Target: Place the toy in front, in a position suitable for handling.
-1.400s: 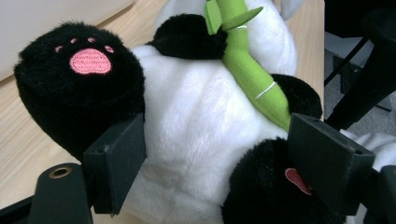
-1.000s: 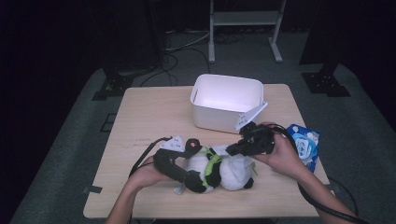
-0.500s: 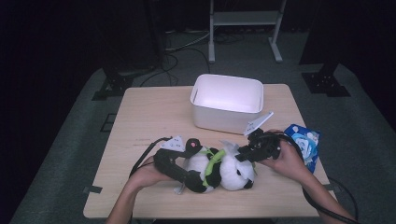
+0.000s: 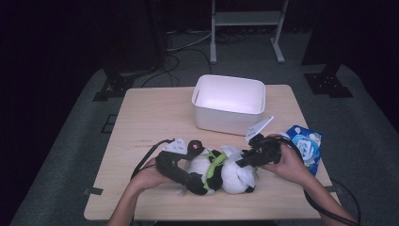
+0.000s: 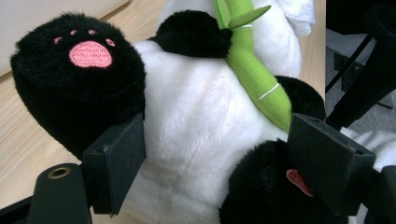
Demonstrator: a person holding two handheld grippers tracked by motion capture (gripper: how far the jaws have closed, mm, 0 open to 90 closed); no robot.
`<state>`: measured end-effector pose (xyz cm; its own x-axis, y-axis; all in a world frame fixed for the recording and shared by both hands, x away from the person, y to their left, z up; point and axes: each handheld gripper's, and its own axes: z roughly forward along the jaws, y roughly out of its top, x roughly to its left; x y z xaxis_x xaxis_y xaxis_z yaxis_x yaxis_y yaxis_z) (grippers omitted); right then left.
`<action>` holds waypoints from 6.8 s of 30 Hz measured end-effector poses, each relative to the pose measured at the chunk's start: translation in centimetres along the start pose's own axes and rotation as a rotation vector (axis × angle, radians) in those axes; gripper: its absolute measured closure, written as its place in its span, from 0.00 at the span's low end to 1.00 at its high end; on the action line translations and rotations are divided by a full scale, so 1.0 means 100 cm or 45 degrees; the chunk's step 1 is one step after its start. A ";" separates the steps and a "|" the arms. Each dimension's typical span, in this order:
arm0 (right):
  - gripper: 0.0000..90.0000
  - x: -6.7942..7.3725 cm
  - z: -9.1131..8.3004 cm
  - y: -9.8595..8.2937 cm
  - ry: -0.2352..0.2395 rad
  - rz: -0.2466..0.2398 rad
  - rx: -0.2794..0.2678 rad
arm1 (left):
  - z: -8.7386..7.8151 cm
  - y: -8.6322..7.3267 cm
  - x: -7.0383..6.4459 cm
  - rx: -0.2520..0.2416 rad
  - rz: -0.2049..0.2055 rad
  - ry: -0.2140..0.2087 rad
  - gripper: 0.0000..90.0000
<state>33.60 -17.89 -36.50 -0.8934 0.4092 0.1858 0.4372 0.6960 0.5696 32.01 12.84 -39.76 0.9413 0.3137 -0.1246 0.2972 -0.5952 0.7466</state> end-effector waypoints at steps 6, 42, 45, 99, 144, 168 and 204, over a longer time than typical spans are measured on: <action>0.91 0.010 -0.003 0.014 0.012 -0.054 -0.025 | 0.001 -0.001 -0.001 0.001 -0.001 0.001 0.21; 0.90 0.008 -0.003 -0.036 0.004 0.034 -0.191 | 0.002 -0.003 -0.001 -0.013 -0.016 0.007 0.21; 0.90 0.007 -0.002 -0.041 0.007 0.042 -0.190 | 0.002 -0.004 -0.001 -0.013 -0.016 0.007 0.21; 0.90 -0.031 0.000 -0.014 -0.143 0.097 -0.132 | 0.004 -0.005 0.000 -0.020 -0.020 0.020 0.21; 0.89 -0.013 0.040 0.046 0.015 -0.016 -0.041 | 0.005 -0.002 -0.007 0.012 0.031 0.034 0.21; 0.89 0.001 0.046 0.086 0.048 -0.106 -0.030 | 0.004 -0.003 -0.007 0.012 0.026 0.010 0.20; 0.88 0.020 0.057 0.089 0.054 -0.170 0.008 | -0.006 -0.009 -0.001 0.001 0.027 -0.054 0.11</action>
<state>36.31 -7.51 -35.59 -0.9471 0.2876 0.1421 0.3146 0.7464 0.5864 31.52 13.78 -40.08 0.9534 0.2693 -0.1363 0.2771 -0.6022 0.7487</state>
